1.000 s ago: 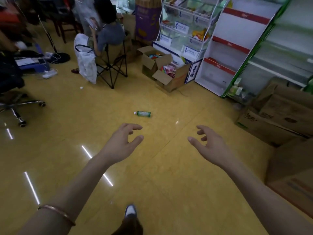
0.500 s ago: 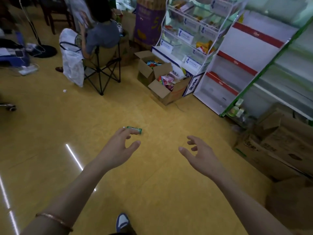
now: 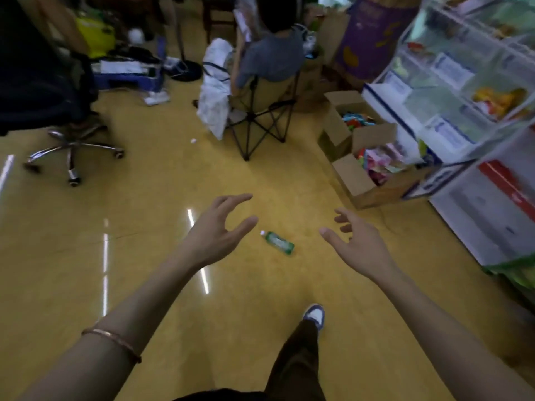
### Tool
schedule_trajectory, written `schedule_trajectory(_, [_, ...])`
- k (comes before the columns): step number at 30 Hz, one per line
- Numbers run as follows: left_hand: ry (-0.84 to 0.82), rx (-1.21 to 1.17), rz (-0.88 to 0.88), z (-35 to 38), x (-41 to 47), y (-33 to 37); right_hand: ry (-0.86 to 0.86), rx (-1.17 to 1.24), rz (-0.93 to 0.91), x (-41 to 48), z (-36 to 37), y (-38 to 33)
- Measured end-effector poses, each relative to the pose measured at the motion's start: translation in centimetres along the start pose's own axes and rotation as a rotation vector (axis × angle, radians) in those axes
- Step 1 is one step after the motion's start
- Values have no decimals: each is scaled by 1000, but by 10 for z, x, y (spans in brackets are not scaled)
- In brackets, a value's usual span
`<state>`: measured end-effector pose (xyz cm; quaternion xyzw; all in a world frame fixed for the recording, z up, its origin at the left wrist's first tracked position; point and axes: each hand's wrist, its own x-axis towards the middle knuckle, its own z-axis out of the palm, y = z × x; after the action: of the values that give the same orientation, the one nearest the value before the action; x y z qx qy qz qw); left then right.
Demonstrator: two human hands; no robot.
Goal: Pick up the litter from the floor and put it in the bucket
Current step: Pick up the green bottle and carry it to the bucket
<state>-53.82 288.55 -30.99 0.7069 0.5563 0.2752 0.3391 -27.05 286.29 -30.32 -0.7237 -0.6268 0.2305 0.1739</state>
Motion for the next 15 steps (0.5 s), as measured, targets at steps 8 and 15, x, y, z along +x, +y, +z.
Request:
schedule_trajectory(8, [123,30,-169,53,124,45,-228,77,-158,159,-42,47])
schedule_trajectory(15, [220,-39,-329,98,172,46,-410,22,-177,251,-42,85])
